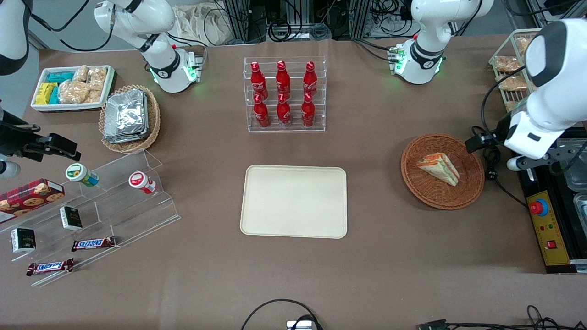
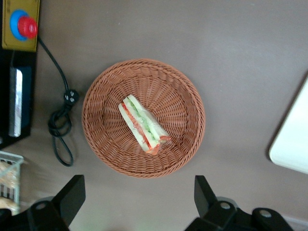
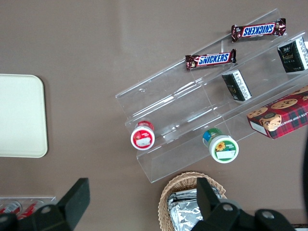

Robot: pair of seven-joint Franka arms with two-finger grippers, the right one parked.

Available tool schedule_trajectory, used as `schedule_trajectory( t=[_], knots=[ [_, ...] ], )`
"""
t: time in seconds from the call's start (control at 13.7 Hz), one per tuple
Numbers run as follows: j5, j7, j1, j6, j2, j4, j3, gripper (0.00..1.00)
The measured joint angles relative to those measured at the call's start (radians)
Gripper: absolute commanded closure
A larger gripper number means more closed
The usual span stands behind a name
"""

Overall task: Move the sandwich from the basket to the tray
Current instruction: 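Move the left gripper over the wrapped sandwich in the wicker basket, then lower the open left gripper around the sandwich and close it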

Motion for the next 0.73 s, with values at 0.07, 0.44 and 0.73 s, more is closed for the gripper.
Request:
schedule_trajectory(
  t=[0.07,0.44,0.73],
  knots=[
    [0.000,-0.055,-0.001,0.044,-0.009,-0.049,-0.001,0.00],
    [0.000,-0.229,-0.005,0.218,-0.054,-0.260,-0.002,0.00],
    [0.000,-0.361,-0.005,0.384,-0.060,-0.386,-0.003,0.00]
  ],
)
